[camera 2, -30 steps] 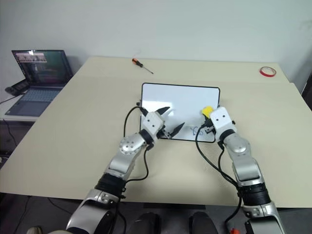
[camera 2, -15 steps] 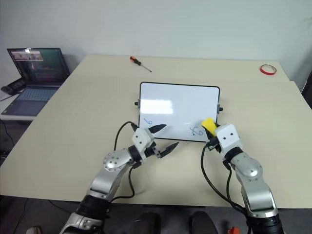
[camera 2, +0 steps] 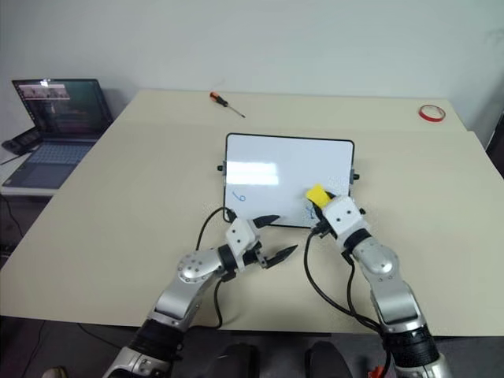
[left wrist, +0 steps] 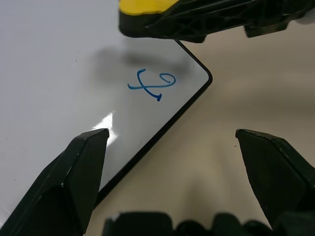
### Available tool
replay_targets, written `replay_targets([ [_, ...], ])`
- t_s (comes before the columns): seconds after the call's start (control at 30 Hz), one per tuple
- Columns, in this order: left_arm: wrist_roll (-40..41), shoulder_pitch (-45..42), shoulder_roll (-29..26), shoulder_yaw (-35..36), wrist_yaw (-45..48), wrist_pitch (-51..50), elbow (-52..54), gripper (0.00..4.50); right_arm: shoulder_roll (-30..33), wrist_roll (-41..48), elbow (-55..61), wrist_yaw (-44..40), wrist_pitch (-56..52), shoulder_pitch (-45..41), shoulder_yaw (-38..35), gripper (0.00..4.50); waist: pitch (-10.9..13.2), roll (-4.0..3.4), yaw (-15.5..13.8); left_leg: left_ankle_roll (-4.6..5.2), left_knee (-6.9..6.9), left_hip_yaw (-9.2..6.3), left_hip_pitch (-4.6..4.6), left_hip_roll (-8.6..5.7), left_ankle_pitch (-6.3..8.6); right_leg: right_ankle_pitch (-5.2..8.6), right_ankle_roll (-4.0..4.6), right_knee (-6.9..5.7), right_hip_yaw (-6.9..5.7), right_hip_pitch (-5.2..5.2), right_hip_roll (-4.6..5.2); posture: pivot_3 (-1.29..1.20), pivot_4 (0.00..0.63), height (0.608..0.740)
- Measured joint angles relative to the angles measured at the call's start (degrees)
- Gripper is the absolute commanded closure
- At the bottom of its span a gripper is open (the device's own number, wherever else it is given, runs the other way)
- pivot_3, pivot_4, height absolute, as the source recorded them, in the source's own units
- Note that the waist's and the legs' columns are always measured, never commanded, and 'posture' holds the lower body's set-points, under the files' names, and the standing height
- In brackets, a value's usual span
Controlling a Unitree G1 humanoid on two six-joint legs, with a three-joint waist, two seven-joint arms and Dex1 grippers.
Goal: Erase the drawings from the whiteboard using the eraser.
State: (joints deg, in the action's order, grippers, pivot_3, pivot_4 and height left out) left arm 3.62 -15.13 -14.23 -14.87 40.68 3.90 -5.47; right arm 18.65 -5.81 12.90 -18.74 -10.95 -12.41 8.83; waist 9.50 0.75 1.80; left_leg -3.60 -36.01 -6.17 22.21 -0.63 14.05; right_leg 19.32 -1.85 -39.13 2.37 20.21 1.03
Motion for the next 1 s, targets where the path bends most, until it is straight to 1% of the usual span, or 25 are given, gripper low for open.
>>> replay_targets([
  [0.2,-0.18,-1.56,0.44,0.00,-0.05,0.42,-1.28,0.00,-1.03,-1.26,-6.59,-0.87,2.76,-4.70,2.58,3.22,0.00,0.00,0.03,0.00,0.00,0.01,0.00,0.00,0.00,0.00,0.00,0.00,-0.02,0.01,0.00,0.00,0.150,0.740],
  [0.33,-0.22,-2.17,0.42,0.08,-0.23,0.48,-1.67,0.00,0.63,-4.42,-11.24,-1.67,2.98,-5.52,5.01,3.22,0.00,0.00,0.01,0.00,-0.01,0.01,0.02,-0.01,0.00,0.00,0.00,0.02,-0.01,0.01,0.01,0.00,0.150,0.740],
  [0.43,-0.24,-2.46,0.37,0.15,-0.68,0.48,-1.68,0.00,1.79,-6.77,-11.37,-2.37,2.38,-6.39,6.18,3.22,0.00,0.00,0.00,0.00,-0.03,0.00,-0.01,-0.01,0.00,0.00,0.00,-0.01,-0.02,-0.01,0.01,0.00,0.150,0.740],
  [0.5,-0.23,-2.51,0.34,0.15,-1.10,0.45,-1.60,0.00,2.51,-8.40,-11.02,-2.52,1.38,-6.80,6.86,3.22,-0.01,0.00,-0.01,0.00,-0.02,-0.01,-0.21,0.00,0.00,0.00,0.00,-0.02,-0.01,-0.18,0.01,0.00,0.150,0.740],
  [0.6,-0.18,-2.16,-0.09,0.15,-1.26,0.19,-0.65,0.00,3.35,-9.32,-10.26,-2.58,0.27,-6.66,6.97,3.22,-0.01,0.00,-0.14,0.00,-0.04,-0.03,-0.28,-0.02,0.00,0.00,0.00,-0.02,-0.01,-0.29,0.01,0.00,0.150,0.740],
  [0.8,0.15,0.67,-1.32,0.30,-1.26,-1.02,1.98,0.00,6.37,-10.05,-5.05,-3.52,-2.96,-2.12,5.75,3.22,-0.01,0.01,-0.43,0.00,-0.06,-0.10,-0.36,-0.06,0.00,0.00,-0.01,0.04,-0.04,-0.46,0.04,0.00,0.150,0.740],
  [1.0,0.46,0.55,-1.31,0.51,-1.18,-1.13,2.59,0.00,10.71,-10.02,1.14,-4.41,-6.44,6.02,1.90,3.22,-0.03,0.04,-0.50,0.00,-0.07,-0.10,-0.45,-0.06,0.00,0.00,-0.03,0.06,-0.05,-0.58,0.04,0.00,0.150,0.740],
])
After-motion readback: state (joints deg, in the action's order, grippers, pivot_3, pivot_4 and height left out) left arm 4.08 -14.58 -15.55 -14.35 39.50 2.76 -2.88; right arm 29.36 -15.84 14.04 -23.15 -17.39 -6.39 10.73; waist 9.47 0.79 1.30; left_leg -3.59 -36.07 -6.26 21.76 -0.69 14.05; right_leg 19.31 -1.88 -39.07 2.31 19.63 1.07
